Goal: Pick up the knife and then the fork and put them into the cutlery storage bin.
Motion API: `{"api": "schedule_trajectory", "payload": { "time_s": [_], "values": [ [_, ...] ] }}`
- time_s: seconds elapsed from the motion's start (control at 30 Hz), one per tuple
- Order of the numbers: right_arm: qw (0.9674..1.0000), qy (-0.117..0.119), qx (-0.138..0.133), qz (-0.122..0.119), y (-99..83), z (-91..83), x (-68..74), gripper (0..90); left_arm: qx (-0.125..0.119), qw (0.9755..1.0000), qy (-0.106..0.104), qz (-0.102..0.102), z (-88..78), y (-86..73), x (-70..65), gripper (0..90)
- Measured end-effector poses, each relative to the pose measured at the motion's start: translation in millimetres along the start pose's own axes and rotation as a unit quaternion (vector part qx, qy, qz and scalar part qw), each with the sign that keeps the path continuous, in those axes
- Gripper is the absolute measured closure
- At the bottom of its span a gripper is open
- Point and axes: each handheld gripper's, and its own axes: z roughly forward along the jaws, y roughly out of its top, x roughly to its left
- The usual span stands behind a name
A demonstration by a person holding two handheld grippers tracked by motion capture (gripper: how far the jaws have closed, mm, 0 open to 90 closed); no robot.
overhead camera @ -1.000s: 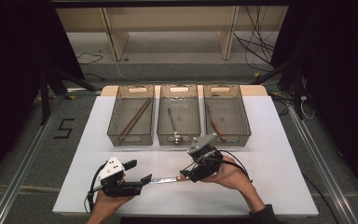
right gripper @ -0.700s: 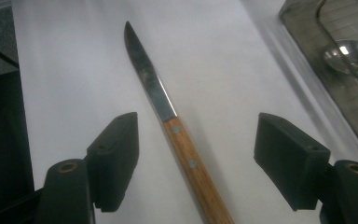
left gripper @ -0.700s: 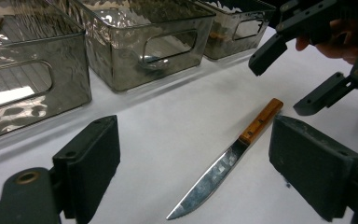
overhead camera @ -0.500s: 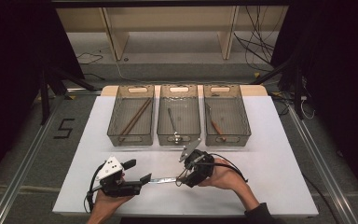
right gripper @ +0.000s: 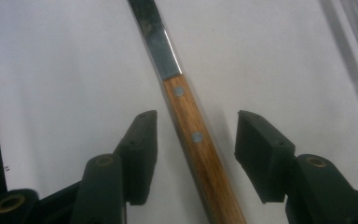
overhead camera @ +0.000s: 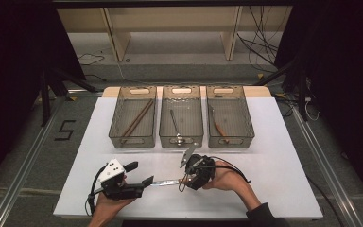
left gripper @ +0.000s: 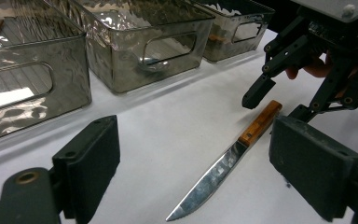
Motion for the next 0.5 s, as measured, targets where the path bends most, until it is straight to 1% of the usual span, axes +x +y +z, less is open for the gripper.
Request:
{"api": "schedule_trajectory", "payload": {
  "time_s": [0.03,0.17,0.3,0.37,0.43,0.5],
  "values": [
    [1.0000,-0.002,0.004,0.002,0.2,0.5,0.8,51.3,0.000,1.0000,0.001,0.000,0.2,-0.1,0.1,16.2],
    [0.9999,-0.007,0.013,-0.002,0.9,4.4,0.2,53.5,0.000,1.0000,0.000,0.000,0.2,0.0,-0.2,16.2],
    [0.9997,-0.004,0.021,-0.013,2.6,6.5,0.1,56.9,0.001,1.0000,0.001,0.001,0.2,-0.1,0.0,16.2],
    [0.9997,-0.003,0.023,-0.011,4.0,7.6,1.0,59.1,0.001,1.0000,0.001,0.000,0.2,-0.1,0.0,16.2],
    [0.9994,-0.004,0.028,-0.018,5.2,8.5,0.8,60.8,0.001,1.0000,0.001,0.000,0.3,0.0,-0.2,16.2],
    [0.9993,-0.002,0.033,-0.015,6.8,9.1,1.8,63.0,0.001,1.0000,0.001,0.000,0.2,0.0,-0.3,16.2]
  ]
}}
